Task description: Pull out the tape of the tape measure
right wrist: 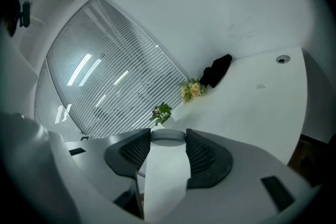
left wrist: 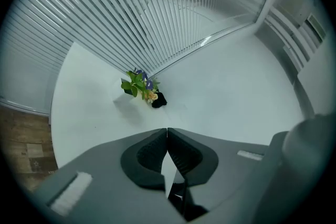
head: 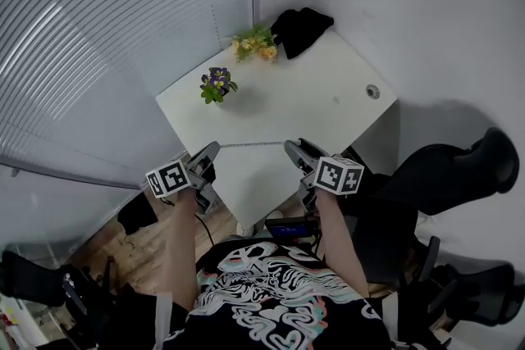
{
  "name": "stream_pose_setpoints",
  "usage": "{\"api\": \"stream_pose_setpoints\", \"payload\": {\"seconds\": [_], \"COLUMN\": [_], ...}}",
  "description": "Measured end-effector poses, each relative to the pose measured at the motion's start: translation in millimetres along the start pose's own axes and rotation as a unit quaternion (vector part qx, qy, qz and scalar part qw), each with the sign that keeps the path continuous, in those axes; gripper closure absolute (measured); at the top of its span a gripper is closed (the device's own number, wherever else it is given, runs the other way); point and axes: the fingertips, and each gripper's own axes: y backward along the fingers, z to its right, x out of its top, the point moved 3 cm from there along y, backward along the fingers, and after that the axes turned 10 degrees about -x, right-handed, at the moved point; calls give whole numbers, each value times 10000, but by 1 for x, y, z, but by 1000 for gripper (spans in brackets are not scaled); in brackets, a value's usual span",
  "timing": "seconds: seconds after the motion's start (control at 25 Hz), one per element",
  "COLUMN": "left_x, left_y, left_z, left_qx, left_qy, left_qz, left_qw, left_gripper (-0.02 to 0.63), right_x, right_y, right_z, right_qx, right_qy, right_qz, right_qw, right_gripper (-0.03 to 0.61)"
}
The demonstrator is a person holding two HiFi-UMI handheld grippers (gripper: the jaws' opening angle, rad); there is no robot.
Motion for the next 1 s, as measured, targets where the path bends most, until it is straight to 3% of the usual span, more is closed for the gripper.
{"api": "stream_pose_setpoints", "payload": {"seconds": [0.36,0.64,1.0], "left_x": [-1,-19,-17], "left_y": [17,33,35], "left_z": [6,6,2], "left_qx": [262,411,495], "left_qy": [-96,-96,-166], "left_qz": [443,525,578], "left_qw": [9986,9977,9970], "left_gripper": [609,610,611], "right_x": [10,4,3], "right_y": [10,15,12], "right_z": [23,24,30], "right_qx": [-32,115,8], "right_qy": [161,278,456], "right_qz": [-29,-132,-178], "right_qw": [9999,9995,9988], "right_gripper": [362,362,362]}}
